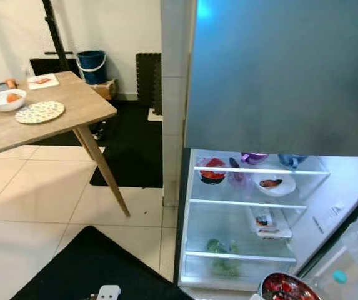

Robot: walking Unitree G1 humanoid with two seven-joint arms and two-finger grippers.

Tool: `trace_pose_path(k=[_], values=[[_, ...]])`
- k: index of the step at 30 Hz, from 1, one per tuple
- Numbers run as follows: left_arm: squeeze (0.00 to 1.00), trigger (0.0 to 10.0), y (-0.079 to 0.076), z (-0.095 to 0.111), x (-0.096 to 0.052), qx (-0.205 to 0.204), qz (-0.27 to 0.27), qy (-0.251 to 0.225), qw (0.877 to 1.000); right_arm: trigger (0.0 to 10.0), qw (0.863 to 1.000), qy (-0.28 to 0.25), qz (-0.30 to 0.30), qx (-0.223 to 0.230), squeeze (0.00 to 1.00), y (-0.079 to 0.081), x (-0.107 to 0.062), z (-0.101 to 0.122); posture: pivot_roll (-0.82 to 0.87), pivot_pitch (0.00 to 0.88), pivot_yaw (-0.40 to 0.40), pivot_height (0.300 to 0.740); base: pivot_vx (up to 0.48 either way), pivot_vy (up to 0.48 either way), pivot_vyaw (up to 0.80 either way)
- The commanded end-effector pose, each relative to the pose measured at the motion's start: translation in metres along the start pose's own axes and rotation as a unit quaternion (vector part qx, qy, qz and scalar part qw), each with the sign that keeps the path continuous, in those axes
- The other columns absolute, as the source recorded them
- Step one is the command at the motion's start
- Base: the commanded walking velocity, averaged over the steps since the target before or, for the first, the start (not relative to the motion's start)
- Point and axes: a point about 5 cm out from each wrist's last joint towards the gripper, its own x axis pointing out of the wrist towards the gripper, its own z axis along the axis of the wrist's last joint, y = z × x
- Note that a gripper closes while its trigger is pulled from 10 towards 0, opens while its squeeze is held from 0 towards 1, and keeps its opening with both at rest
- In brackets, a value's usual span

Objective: Restocking fridge

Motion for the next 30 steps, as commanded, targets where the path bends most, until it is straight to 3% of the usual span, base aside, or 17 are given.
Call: trace_pose_path(k=[1,16,22,30], values=[[0.00,10.0,0.000,-0.005,0.000,-0.004,0.005,0.010,1.000,10.0,1.000,0.001,-0.009,-0.004,0.00,-0.004,0.000,-0.001,-0.06,0.001,-0.007,0.740,0.000,0.000,0.00],[0.00,10.0,0.006,-0.008,-0.002,0.001,0.044,0.026,0.999,10.0,0.999,-0.024,-0.014,-0.031,0.00,-0.006,0.002,0.017,-0.06,0.001,-0.007,0.740,0.000,0.000,0.00],[0.00,10.0,0.004,-0.008,-0.001,-0.008,0.039,0.028,0.999,10.0,1.000,-0.014,-0.012,0.004,0.00,-0.001,0.002,0.011,-0.06,0.001,-0.009,0.740,0.000,0.000,0.00],[0.00,10.0,0.003,-0.008,-0.001,-0.010,0.030,0.026,0.999,10.0,0.999,0.019,-0.009,0.042,0.00,0.008,-0.001,-0.012,-0.06,0.001,-0.005,0.740,0.030,0.000,0.00]])
